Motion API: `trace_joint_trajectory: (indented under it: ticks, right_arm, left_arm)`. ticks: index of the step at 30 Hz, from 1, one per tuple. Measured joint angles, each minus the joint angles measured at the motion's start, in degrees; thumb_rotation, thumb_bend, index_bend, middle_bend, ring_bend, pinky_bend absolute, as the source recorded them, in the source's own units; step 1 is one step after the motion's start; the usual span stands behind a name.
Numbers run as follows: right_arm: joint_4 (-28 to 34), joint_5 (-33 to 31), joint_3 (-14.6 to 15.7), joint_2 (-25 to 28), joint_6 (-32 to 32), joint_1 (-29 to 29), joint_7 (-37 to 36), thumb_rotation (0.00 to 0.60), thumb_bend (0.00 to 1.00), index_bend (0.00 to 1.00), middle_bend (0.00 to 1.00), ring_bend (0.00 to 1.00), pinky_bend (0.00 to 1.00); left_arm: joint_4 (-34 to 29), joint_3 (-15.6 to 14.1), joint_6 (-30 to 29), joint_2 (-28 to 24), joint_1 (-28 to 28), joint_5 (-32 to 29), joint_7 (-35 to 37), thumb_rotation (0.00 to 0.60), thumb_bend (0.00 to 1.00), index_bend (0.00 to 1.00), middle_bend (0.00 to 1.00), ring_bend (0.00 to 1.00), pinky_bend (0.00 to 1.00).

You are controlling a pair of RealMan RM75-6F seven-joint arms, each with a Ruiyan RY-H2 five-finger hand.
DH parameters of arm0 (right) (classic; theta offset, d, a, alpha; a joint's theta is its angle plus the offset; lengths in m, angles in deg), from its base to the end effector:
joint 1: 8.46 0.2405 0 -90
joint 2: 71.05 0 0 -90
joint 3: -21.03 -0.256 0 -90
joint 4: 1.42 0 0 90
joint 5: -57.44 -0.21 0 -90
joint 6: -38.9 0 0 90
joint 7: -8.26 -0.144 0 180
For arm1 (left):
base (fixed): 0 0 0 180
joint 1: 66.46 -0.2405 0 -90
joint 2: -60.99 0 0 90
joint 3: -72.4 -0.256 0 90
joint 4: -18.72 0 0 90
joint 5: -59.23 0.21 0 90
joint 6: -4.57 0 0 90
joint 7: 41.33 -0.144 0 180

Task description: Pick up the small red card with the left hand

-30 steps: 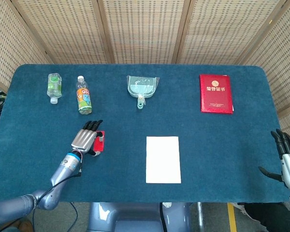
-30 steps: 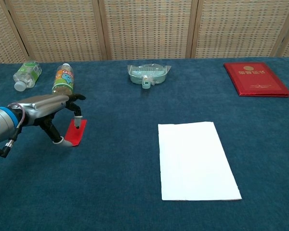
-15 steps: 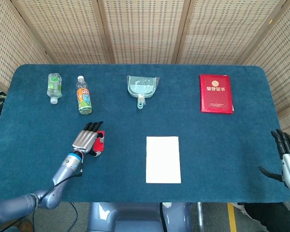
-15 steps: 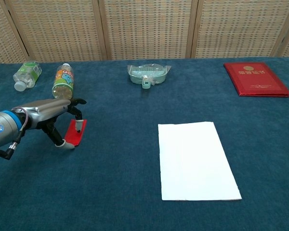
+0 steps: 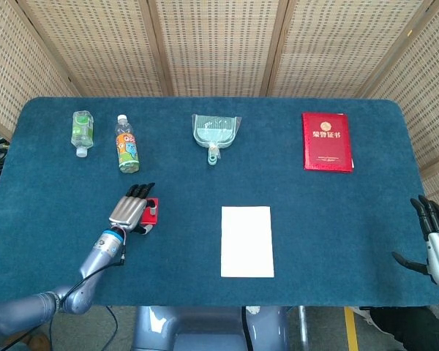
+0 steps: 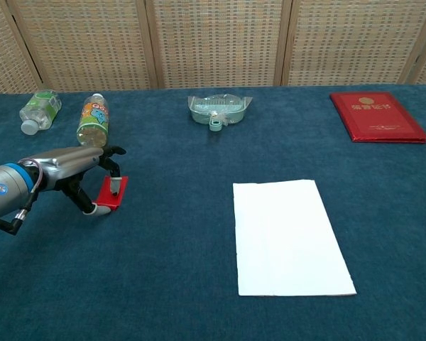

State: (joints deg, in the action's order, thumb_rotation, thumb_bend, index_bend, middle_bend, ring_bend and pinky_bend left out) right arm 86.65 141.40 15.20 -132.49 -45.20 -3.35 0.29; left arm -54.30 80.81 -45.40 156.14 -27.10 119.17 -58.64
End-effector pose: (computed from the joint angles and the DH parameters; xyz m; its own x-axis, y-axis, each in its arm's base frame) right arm -0.3284 -0.1945 0.1905 0.3708 0.0475 0.9275 -0.9287 0.0245 0.3700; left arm -0.2028 0.3402 -0.0505 0.4323 0.3810 0.8172 0.8995 -0.2457 -0.3613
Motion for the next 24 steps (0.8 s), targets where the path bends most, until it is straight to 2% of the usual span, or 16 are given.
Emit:
trace_joint_trajectory:
  ticks: [8,18,24]
  right_arm:
    - [0.2,-0.1,0.1,0.1,0.3,0.1,0.2,0.600,0.00,0.00,0.00,0.00,0.00]
    - [0.3,-0.1,0.1,0.2,0.5,0.1,-0.2,0.600,0.00,0.00,0.00,0.00,0.00]
    - [0.2,-0.1,0.1,0.3,0.5,0.1,-0.5,0.600,0.00,0.00,0.00,0.00,0.00]
  left_arm:
    - [0.2,-0.1,0.5,-0.1,0.2,-0.6,-0.1,0.600,0.30,0.51,0.00,0.00,0.00]
    - [0.7,-0.5,0.4,0.5,0.3,-1.2,-1.0,0.600,0.44,0.57,0.00,0.00,0.00]
    - [0.8,-0.5,0.5,0.9,0.4,-1.8,-1.5,0.600,0.45,0.61,0.00,0.00,0.00]
